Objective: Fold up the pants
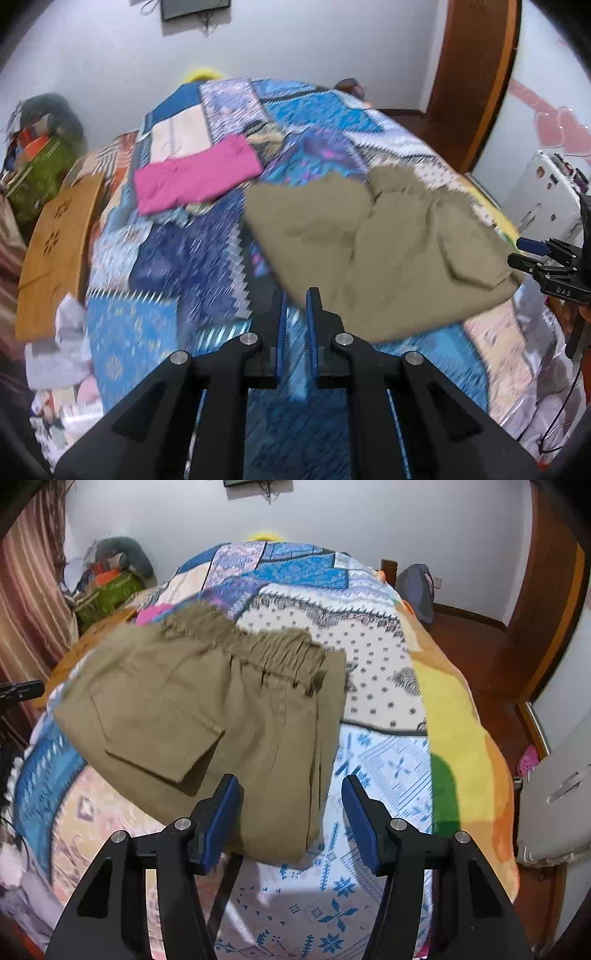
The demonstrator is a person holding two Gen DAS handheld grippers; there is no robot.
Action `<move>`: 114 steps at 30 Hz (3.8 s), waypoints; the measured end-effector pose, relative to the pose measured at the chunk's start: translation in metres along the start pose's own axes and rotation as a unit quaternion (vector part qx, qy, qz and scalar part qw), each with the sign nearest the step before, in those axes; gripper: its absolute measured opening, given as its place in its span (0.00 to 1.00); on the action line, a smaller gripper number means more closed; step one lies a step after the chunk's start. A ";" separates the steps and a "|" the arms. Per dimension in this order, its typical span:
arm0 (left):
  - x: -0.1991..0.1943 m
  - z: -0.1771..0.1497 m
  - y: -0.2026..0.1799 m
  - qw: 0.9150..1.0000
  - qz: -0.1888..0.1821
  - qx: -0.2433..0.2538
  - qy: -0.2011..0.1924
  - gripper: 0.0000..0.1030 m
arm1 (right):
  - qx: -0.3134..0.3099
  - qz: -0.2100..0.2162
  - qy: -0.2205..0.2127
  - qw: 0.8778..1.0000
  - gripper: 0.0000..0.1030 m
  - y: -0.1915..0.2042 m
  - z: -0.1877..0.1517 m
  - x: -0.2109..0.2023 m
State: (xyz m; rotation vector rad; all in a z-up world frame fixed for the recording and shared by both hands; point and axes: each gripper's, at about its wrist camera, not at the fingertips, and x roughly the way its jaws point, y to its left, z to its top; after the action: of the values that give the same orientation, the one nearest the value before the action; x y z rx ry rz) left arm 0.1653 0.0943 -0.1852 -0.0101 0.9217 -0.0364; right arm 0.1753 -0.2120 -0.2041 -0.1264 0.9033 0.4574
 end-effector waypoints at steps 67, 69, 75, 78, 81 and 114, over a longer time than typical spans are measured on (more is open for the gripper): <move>0.110 0.033 0.033 0.988 -0.109 -0.084 0.069 0.70 | 0.124 0.129 0.061 0.982 0.65 -0.049 0.029 0.072; 0.111 0.038 0.032 0.986 -0.125 -0.087 0.068 0.70 | 0.133 0.145 0.064 0.978 0.65 -0.053 0.030 0.076; 0.107 0.035 0.027 0.982 -0.154 -0.074 0.077 0.69 | 0.125 0.176 0.082 0.973 0.62 -0.053 0.023 0.067; 0.100 0.030 0.030 0.977 -0.182 -0.084 0.076 0.65 | 0.109 0.182 0.091 0.973 0.62 -0.048 0.019 0.058; 0.100 0.029 0.031 0.973 -0.199 -0.094 0.077 0.65 | 0.102 0.181 0.089 0.974 0.62 -0.046 0.017 0.058; 0.024 0.108 -0.021 0.994 0.013 0.084 -0.064 0.04 | -0.009 0.095 -0.042 0.995 0.08 0.001 0.122 0.008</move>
State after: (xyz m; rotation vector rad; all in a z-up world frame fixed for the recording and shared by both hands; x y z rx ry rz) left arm 0.2651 0.0716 -0.1381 0.1536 0.7890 -0.0886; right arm 0.2685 -0.1724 -0.1347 -0.0363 0.8314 0.6438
